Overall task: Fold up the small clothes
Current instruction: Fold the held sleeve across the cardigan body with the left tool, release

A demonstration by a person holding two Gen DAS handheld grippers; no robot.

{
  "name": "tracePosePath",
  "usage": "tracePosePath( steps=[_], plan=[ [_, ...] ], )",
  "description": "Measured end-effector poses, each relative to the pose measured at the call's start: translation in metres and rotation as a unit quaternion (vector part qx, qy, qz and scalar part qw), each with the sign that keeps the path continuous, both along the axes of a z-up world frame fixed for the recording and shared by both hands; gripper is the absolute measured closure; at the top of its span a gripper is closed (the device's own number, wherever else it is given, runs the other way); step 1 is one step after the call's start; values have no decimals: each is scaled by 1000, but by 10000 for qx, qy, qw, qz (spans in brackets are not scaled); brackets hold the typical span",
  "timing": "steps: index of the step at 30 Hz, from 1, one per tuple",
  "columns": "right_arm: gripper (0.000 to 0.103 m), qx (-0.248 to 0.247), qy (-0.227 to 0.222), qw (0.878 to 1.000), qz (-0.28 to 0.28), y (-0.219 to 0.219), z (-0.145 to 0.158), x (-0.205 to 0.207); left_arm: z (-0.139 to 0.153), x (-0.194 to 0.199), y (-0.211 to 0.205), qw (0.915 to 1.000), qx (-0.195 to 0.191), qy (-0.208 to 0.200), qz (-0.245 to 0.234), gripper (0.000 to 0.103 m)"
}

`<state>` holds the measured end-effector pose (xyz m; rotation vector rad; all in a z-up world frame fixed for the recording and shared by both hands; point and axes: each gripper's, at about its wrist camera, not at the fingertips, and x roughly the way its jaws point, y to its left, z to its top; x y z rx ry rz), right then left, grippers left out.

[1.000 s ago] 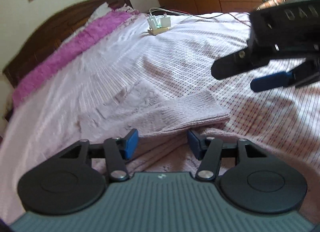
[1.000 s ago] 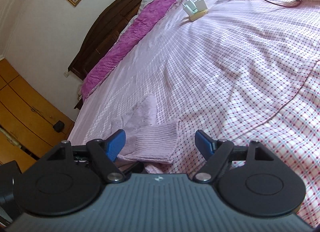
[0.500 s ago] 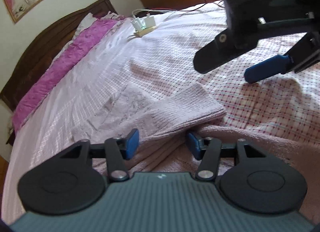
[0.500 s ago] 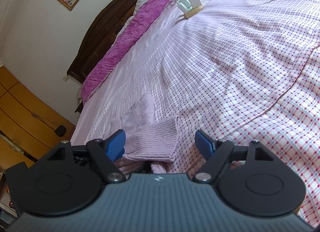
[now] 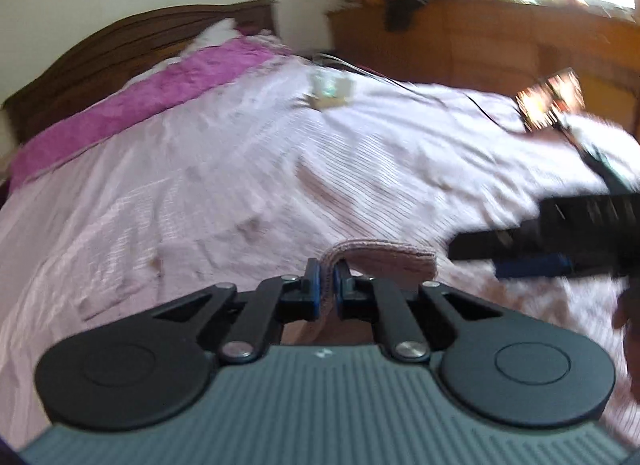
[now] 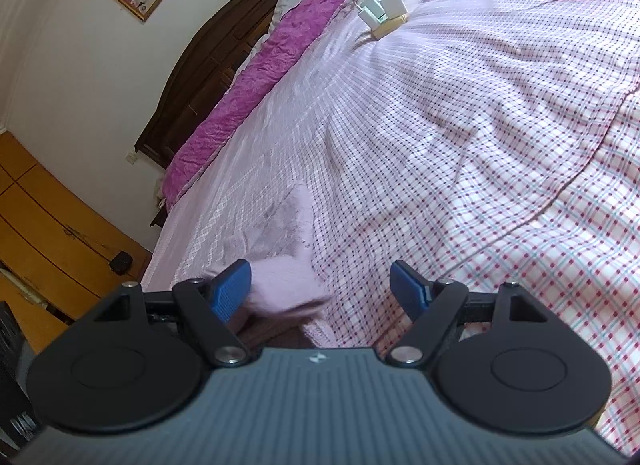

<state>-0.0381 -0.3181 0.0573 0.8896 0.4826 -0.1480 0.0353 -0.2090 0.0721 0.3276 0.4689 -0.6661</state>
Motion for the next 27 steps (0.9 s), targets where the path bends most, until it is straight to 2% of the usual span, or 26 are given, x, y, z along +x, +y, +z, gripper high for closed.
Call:
tracePosePath(
  steps=[3,6,9,12,16,22,24,27],
  plan=[
    [21,-37,-2,10000,36,2,1,1,13,7,18,9986,-299,-69,439,94],
    [21,-99,-22,9999,23,5,3,1,26,16,45,9933,-662,-83,947,94],
    [21,-148,-37,9999,51,7,5,2,37,20,75,9831,-991,-114,1535,94],
    [21,-204,-20,9997,105,10,7,4,43,24,107,9668,-1265,-145,2215,94],
    [21,-265,0,9995,192,17,8,8,35,24,145,9469,-1231,-157,2966,94],
    [21,-405,105,9985,361,29,9,15,3,31,192,9273,-952,98,3620,92],
    [21,-467,145,9980,400,32,10,16,-11,33,211,9200,-892,287,3807,92],
    [21,-508,181,9975,464,36,11,18,-24,35,231,9143,-1006,655,3868,88]
  ],
)
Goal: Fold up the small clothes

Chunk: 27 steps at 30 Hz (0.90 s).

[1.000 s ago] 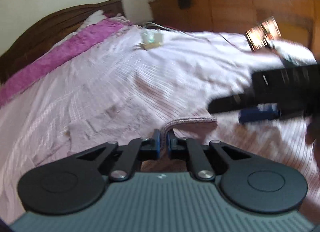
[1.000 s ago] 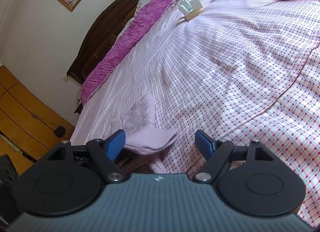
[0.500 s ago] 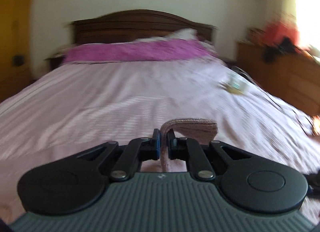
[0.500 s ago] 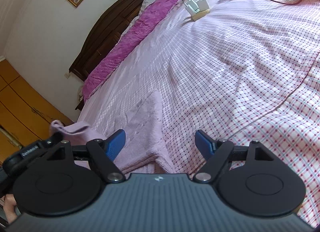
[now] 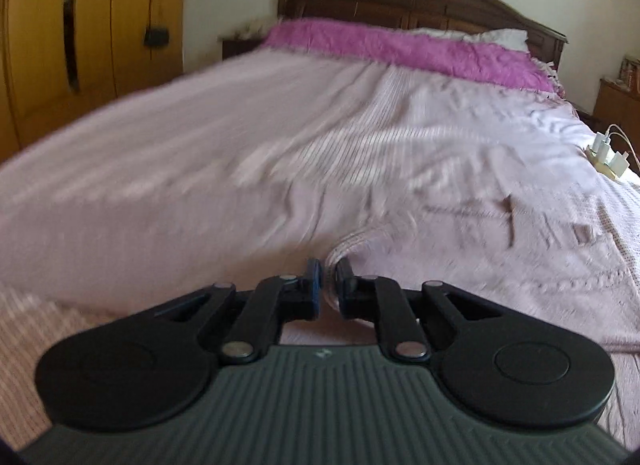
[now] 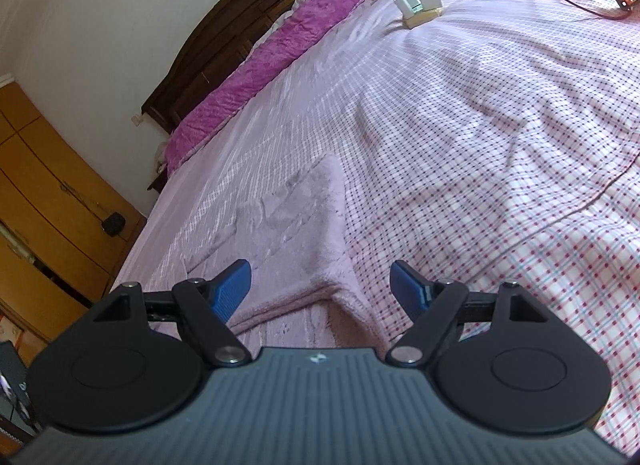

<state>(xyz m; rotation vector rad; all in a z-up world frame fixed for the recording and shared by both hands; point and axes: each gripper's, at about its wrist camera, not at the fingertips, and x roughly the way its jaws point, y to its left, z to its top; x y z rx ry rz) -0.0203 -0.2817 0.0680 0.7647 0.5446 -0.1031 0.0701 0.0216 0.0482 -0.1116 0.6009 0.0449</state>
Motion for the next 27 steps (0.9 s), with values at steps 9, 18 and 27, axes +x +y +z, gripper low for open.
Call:
tracePosePath(
  steps=[9,18,27],
  plan=[
    [21,-153,88,9995,272,18,6,7,-5,-9,33,9998,-140,147,28,63],
    [21,294,175,9980,535,30,-3,20,3,-10,53,9989,-455,72,59,62],
    [23,769,268,9966,123,27,-26,42,1,-6,71,9970,-757,105,150,62]
  ],
)
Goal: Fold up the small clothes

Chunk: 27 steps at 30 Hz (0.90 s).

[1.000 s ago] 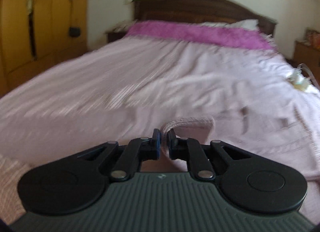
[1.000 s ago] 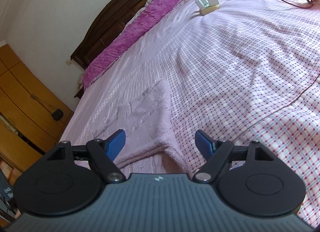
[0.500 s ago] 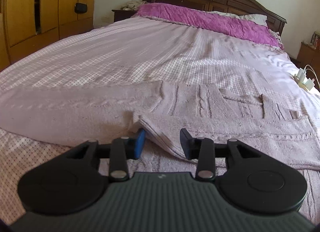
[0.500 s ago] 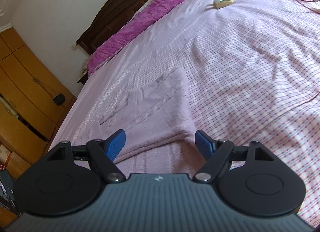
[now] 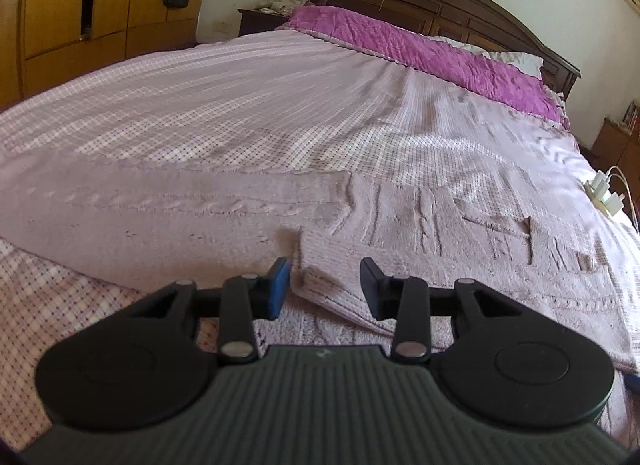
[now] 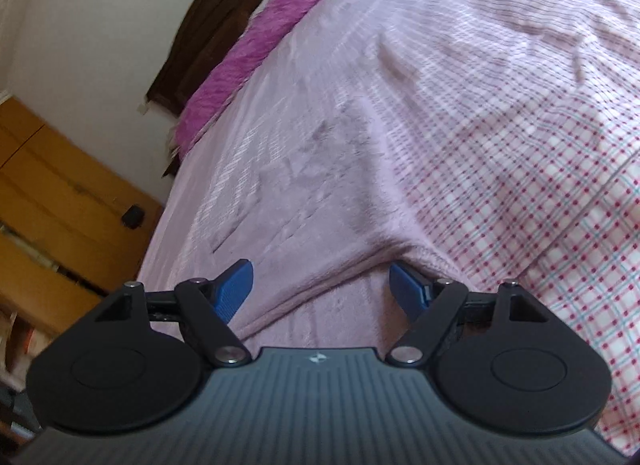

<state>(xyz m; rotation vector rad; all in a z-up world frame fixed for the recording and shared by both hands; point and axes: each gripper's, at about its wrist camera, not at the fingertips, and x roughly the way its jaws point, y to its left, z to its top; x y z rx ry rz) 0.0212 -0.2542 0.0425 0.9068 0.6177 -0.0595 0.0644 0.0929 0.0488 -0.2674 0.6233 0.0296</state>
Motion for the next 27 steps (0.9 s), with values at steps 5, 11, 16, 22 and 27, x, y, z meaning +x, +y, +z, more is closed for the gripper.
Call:
tracePosePath(
  steps=[5,11,16,22,27],
  plan=[
    [32,82,12,9992,-387,-3,-9,7,1,-1,1,10000,-25,-39,-67,62],
    [88,-280,282,9973,-617,-6,-13,12,1,-4,-5,9998,51,-59,-196,62],
    [99,-506,-47,9940,-970,-14,-5,-3,-1,-7,-11,9994,203,-74,-288,62],
    [99,-723,-107,9901,-1199,-37,2,-15,-11,-8,-14,9988,379,73,-316,62],
    [86,-926,-163,9924,-791,-28,15,-9,-5,-12,-8,9993,219,-19,-299,62]
  ],
)
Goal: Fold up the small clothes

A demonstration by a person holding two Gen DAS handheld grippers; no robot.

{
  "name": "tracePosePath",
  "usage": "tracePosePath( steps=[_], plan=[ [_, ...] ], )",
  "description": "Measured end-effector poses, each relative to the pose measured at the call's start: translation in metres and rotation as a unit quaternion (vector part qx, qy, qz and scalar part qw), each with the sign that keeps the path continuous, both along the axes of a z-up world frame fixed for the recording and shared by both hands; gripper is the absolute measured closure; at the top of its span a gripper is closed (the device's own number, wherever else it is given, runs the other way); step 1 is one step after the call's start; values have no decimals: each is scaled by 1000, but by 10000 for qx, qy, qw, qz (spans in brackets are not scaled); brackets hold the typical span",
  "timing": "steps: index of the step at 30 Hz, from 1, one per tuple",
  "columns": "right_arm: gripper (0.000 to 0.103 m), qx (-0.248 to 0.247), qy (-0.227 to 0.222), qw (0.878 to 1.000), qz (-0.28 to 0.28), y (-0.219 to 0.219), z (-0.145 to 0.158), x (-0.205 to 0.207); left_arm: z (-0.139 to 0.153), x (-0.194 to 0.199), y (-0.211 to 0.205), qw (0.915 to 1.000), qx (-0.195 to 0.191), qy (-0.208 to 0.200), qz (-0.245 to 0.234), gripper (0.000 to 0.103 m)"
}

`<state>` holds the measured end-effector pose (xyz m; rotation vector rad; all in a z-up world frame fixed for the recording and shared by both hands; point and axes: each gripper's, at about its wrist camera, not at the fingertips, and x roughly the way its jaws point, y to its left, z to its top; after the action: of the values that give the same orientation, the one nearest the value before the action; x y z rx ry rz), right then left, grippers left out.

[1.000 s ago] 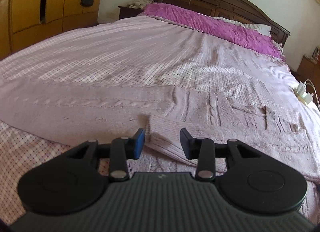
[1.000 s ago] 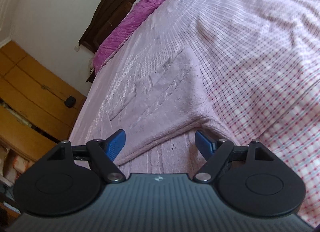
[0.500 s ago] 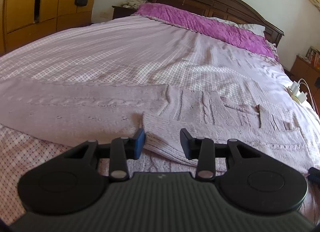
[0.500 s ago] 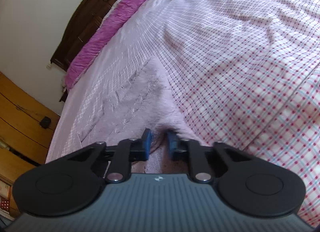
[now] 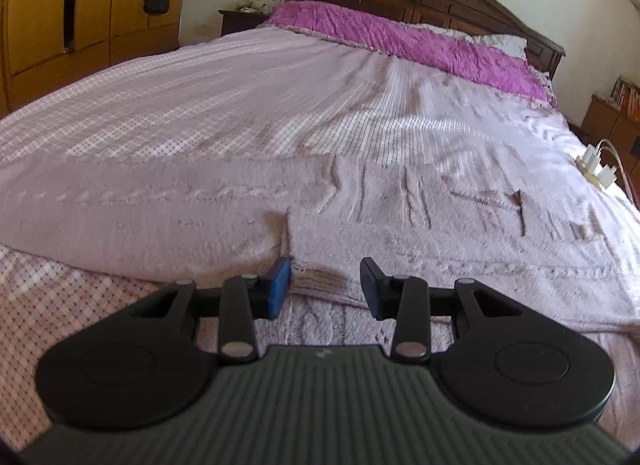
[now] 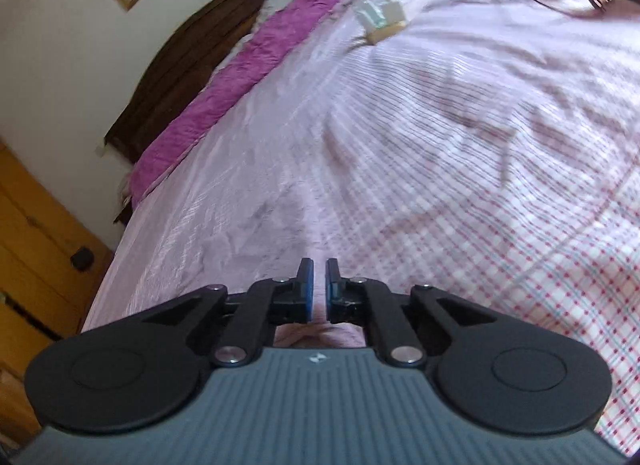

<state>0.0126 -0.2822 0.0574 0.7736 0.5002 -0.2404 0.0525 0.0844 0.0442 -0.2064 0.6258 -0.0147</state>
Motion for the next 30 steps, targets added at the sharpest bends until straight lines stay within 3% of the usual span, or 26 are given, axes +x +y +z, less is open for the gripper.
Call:
tracePosePath(
  steps=[1,3,5,9,13,15,20,26,30],
  plan=[
    [81,-58,-34,9999,82,6,4,1,3,-1,1,10000,-6,-38,-3,62],
    [55,-162,-122,9992,342,18,9,6,10,-3,2,9999,12,-145,10,62],
    [48,-242,-231,9976,600,28,12,11,15,-4,2,9997,18,-233,23,62],
    [48,-318,-159,9944,998,43,5,24,7,4,-2,9999,62,-56,-102,62],
    [48,-426,219,9939,995,48,-11,33,-16,13,-4,9988,194,438,-61,62],
    [48,-409,200,9935,1044,46,-20,33,-22,14,-4,9988,165,459,-64,61],
    [48,-276,111,9938,1067,43,-24,31,-16,14,2,9988,86,489,-13,60],
    [47,-290,71,9939,1061,41,-14,25,5,9,29,9976,150,561,389,62],
    [42,-485,12,9919,1172,47,5,17,20,8,61,9942,355,491,884,57]
  ],
)
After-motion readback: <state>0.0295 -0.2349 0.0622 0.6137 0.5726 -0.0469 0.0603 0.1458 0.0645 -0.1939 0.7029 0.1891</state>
